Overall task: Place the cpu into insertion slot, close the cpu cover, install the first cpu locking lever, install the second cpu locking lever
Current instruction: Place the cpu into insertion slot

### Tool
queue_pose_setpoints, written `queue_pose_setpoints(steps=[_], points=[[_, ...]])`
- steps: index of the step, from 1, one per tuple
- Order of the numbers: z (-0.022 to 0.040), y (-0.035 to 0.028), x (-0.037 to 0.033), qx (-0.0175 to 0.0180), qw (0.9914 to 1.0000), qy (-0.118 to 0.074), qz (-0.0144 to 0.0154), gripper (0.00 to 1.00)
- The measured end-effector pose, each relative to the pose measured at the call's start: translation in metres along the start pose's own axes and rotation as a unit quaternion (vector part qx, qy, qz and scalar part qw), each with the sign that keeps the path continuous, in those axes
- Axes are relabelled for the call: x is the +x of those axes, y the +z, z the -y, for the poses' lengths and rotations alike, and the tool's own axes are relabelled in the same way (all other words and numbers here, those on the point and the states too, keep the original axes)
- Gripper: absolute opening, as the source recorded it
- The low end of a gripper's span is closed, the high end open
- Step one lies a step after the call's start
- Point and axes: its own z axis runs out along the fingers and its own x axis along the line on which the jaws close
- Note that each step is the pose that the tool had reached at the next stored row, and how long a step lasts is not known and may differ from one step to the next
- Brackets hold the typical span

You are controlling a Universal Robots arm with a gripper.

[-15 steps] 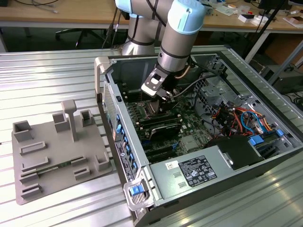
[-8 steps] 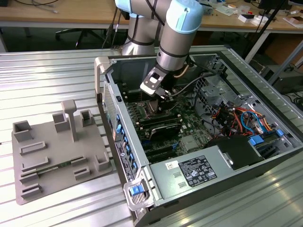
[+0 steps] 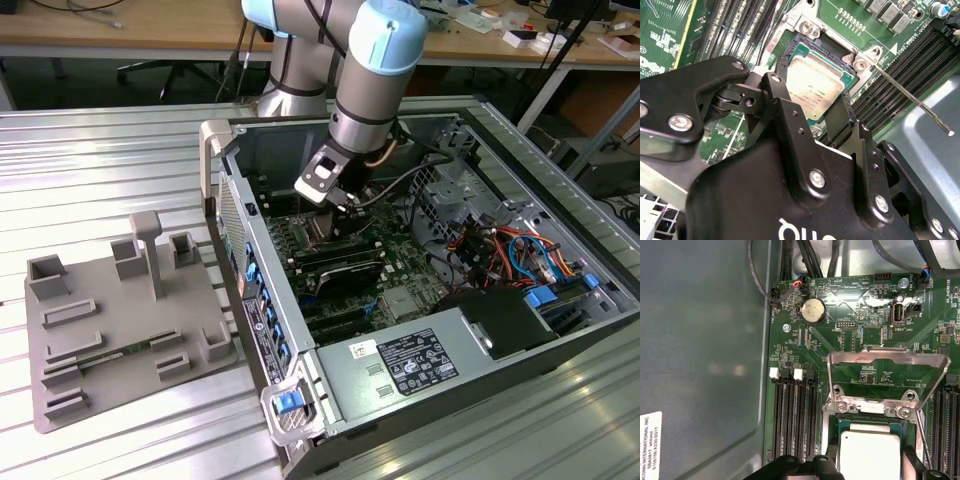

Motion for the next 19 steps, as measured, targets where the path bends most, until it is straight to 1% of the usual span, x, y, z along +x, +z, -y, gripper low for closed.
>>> queue_pose_setpoints(steps=[11, 19], points=[[0.0004, 0.0033, 0.0000, 0.0001, 1.00000, 0.002, 0.0002, 0.55], [0.0004, 0.0035, 0.0000, 0.0000, 1.00000, 0.002, 0.0001, 0.55]])
